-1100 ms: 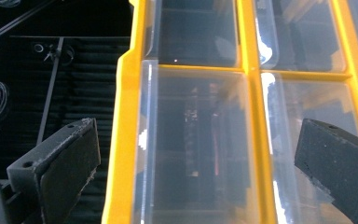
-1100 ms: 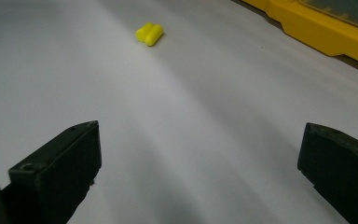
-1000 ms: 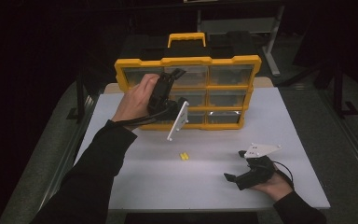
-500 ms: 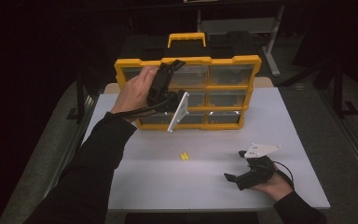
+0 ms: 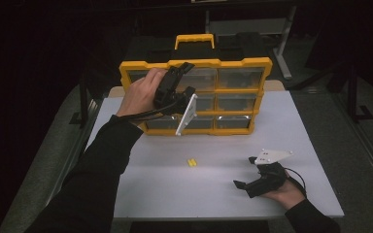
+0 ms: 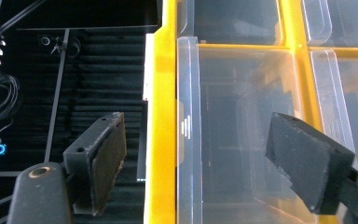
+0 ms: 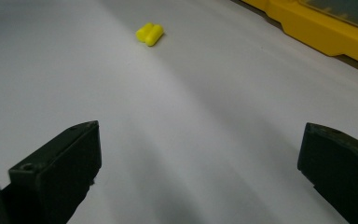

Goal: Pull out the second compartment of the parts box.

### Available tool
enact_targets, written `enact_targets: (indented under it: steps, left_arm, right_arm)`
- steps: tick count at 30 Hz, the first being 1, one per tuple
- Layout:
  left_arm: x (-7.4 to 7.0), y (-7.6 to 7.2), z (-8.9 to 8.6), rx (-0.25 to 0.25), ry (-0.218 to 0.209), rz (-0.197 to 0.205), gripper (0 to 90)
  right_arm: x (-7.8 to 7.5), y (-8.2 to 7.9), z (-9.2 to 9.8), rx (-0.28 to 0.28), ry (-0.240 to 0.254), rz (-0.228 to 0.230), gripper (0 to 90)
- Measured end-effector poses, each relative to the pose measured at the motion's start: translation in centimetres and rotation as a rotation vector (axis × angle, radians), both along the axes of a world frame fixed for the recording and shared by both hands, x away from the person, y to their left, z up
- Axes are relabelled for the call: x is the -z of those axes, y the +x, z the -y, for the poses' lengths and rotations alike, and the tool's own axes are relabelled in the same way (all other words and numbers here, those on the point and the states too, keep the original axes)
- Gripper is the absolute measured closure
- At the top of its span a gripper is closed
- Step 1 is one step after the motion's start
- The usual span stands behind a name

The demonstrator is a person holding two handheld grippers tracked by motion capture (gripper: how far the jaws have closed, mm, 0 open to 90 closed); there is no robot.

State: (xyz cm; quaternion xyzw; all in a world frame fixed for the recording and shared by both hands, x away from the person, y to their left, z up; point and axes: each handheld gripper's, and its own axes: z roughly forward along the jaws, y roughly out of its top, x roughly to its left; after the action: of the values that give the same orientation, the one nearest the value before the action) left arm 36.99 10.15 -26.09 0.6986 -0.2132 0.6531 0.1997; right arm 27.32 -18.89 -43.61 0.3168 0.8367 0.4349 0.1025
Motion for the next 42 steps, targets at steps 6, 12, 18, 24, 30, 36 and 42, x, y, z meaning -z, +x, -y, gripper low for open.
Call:
enact_targets:
  steps: [6,12,18,24,30,36,42]
  left_arm:
    - [0.12,0.21,0.09,-0.018,-0.008,0.016,31.5]
    - [0.0,0.23,0.18,-0.034,0.007,0.018,46.1]
    - [-0.1,0.24,0.32,-0.044,0.017,0.01,54.7]
    - [-0.08,0.37,0.45,-0.055,0.015,0.009,62.5]
    - [-0.27,0.33,0.58,-0.06,0.012,0.01,65.6]
    - [-0.42,0.3,0.63,-0.067,0.01,0.008,72.0]
    - [-0.65,0.34,0.67,-0.072,0.006,0.001,74.6]
  right_arm:
    - [-0.02,-0.01,0.03,0.0,-0.001,-0.002,0.0]
    - [0.0,-0.01,0.02,-0.001,-0.001,-0.002,0.0]
    - [-0.01,-0.02,0.03,-0.001,0.0,-0.002,0.0]
    - [-0.02,-0.04,0.04,-0.001,0.0,-0.001,0.0]
    - [-0.02,-0.04,0.06,0.001,0.001,-0.003,0.0]
    - [-0.03,-0.05,0.07,0.0,0.001,-0.001,0.0]
    - [-0.04,-0.05,0.07,0.0,0.002,-0.001,0.0]
